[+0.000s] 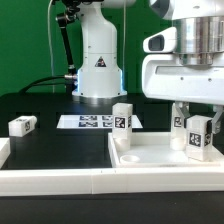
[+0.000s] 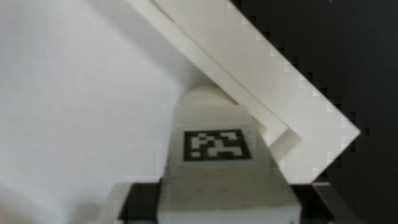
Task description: Assemble square table
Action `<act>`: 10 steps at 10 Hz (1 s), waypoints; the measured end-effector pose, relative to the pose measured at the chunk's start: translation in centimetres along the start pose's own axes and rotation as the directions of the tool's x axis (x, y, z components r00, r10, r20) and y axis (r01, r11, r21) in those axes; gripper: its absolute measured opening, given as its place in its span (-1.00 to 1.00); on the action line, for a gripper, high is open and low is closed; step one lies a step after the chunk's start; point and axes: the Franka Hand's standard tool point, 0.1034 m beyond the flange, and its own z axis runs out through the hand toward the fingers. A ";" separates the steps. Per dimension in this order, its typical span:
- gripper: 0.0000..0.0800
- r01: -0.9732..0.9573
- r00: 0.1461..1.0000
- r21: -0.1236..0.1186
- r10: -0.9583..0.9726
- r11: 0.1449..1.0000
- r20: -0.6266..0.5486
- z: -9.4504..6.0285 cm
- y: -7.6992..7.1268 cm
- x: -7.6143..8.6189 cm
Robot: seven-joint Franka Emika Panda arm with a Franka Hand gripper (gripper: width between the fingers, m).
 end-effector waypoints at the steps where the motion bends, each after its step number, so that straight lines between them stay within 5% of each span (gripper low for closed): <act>1: -0.27 -0.088 0.996 0.000 0.088 0.996 -0.001 0.0 0.0 0.0; 5: -0.27 -0.410 0.912 0.003 0.410 0.912 0.016 0.0 0.1 0.2; 10: -0.27 -0.546 0.838 0.004 0.546 0.838 0.026 0.0 0.1 0.2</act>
Offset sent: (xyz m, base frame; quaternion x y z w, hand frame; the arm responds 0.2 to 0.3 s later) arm -0.0037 -0.0108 -0.0038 -0.0232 0.0028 0.2134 0.9767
